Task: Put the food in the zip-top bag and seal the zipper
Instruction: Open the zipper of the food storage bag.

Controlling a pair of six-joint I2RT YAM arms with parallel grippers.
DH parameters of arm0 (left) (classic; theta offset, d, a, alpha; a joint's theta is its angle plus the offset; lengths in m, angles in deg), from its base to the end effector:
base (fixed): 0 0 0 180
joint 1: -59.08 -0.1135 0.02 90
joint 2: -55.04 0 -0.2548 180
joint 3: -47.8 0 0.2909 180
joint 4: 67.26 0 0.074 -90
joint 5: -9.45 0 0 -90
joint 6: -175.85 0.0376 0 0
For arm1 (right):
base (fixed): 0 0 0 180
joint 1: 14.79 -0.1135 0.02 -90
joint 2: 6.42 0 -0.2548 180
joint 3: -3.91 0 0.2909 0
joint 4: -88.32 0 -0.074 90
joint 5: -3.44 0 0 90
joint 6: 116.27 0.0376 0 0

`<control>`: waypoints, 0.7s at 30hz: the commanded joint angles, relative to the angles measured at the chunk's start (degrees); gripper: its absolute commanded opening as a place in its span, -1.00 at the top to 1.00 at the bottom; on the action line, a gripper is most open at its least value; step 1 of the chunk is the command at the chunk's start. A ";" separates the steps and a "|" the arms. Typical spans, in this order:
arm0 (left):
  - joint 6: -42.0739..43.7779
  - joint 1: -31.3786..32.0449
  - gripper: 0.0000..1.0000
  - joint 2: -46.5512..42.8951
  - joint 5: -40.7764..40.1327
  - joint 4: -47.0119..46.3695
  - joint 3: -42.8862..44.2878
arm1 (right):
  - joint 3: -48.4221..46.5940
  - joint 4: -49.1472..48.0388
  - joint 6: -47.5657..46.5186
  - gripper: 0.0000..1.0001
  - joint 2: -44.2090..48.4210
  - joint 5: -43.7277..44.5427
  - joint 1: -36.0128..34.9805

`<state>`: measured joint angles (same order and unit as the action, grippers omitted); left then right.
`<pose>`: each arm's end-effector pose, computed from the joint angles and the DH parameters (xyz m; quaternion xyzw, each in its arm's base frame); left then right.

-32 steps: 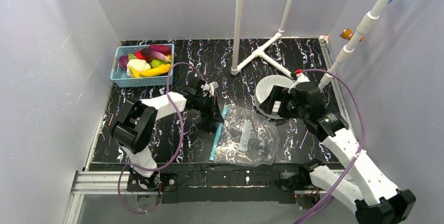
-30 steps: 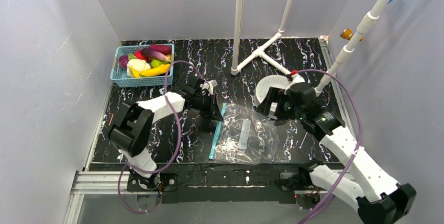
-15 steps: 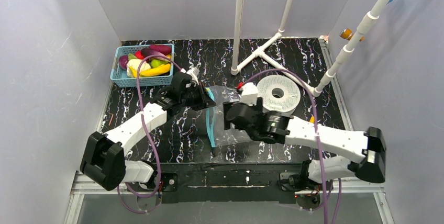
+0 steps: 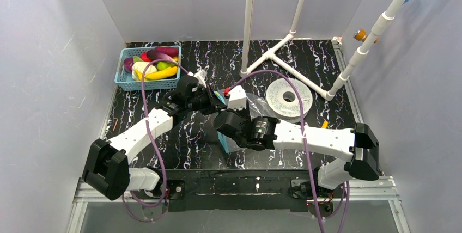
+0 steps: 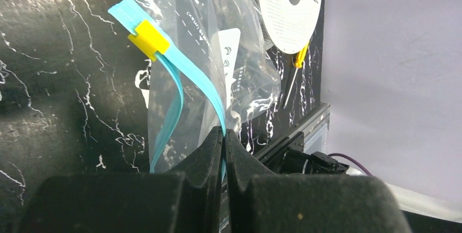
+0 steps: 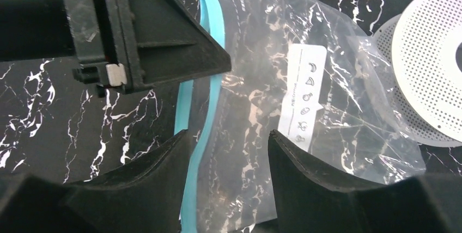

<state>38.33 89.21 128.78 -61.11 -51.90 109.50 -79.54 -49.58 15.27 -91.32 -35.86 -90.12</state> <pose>0.2794 -0.1766 0.2471 -0.0406 0.8458 -0.4334 0.3085 0.1191 0.3400 0.2925 -0.0798 0.8437 0.0977 0.5218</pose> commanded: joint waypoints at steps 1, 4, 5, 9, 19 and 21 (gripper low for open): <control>-2.55 -0.02 1.00 -0.23 4.40 -2.27 -1.36 | 0.26 -5.17 -1.61 -0.22 -1.36 0.51 -0.52; -3.29 -0.15 1.00 -0.60 5.31 -3.10 -2.02 | 1.03 -7.37 -2.53 -0.22 -2.28 -0.46 -0.58; -3.28 -0.16 1.00 -0.71 5.42 -3.11 -2.12 | 1.33 -8.02 -2.55 -0.22 -2.68 -0.46 -0.53; -3.19 -0.25 1.00 -1.25 5.45 -2.82 -2.08 | 0.87 -7.10 -0.93 -0.21 -4.30 1.24 -0.52; -3.10 -0.24 1.00 -0.80 5.83 -2.29 -1.91 | -0.51 -2.61 2.78 0.06 -7.93 5.54 -0.56; -3.10 -0.25 1.00 -0.73 5.87 -2.25 -1.92 | -1.28 -1.69 2.89 0.12 -8.80 6.00 -0.54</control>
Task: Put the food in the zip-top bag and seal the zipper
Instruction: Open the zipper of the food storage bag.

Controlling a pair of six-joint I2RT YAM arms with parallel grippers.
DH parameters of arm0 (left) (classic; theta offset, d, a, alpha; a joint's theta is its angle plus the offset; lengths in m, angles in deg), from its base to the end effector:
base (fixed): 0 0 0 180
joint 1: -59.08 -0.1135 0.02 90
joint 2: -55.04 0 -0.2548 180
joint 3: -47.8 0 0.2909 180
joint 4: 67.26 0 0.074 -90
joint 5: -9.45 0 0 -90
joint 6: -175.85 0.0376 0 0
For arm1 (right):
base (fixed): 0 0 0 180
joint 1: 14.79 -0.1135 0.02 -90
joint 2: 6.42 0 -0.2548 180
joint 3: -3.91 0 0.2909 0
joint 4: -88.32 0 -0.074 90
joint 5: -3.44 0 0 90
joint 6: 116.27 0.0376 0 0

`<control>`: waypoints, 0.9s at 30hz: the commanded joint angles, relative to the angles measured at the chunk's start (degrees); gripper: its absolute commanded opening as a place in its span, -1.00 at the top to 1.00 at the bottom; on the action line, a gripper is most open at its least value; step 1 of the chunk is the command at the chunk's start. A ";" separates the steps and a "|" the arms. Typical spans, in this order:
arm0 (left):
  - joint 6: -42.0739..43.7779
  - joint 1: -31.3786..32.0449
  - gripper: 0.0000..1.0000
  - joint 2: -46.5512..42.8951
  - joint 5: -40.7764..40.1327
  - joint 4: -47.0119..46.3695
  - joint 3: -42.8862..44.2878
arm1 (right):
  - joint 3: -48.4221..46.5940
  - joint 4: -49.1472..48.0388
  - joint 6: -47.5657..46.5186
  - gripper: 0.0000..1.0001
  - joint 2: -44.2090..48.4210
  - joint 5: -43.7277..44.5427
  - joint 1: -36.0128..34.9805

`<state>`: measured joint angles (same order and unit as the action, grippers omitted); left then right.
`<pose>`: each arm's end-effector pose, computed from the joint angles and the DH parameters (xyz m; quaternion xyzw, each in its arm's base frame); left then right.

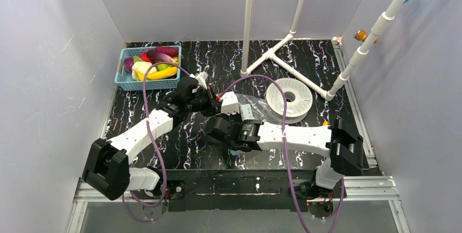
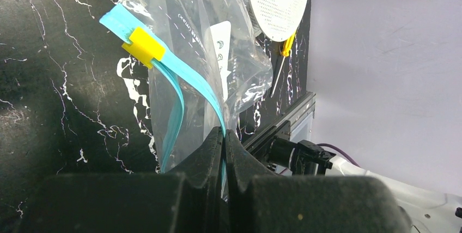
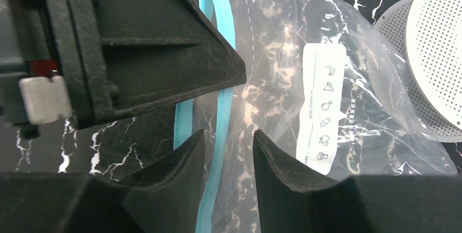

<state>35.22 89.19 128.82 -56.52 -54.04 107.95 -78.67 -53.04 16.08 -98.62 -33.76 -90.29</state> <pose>0.2762 -0.1779 0.2407 -0.0412 0.8394 -0.4668 0.2753 0.1244 0.3614 0.2473 -0.0869 0.8474 0.0589 0.5205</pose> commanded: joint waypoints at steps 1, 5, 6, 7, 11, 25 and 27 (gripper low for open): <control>0.01 -0.23 1.00 -0.81 1.21 -0.09 -0.40 | -2.52 2.24 2.25 0.13 -1.93 4.16 -0.35; 0.11 -0.30 1.00 -0.63 0.89 0.20 -0.38 | -3.59 3.79 3.02 0.42 -2.97 5.54 -0.34; 0.22 -0.30 1.00 -0.63 0.70 0.48 -0.32 | -3.81 4.60 3.79 0.60 -3.02 6.01 -0.38; 0.44 -0.30 1.00 -0.63 0.30 0.81 -0.22 | -3.99 5.57 4.51 0.81 -2.99 6.54 -0.44; 3.44 -0.52 1.00 -1.02 -1.93 4.08 1.14 | -3.19 7.08 6.26 0.97 -1.83 7.63 -0.34; 14.20 -1.19 -0.78 -32.25 -9.16 28.14 -1.44 | 14.86 -19.87 -6.13 0.97 13.19 -14.26 2.83; 9.33 -1.19 -0.85 -37.57 -8.71 30.85 -4.16 | 15.31 -21.21 -6.16 0.97 13.75 -18.29 3.44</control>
<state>50.08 88.43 97.15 -62.81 -32.05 108.08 -64.02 -67.05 11.57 -86.71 -45.17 -87.87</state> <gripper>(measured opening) 0.895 0.028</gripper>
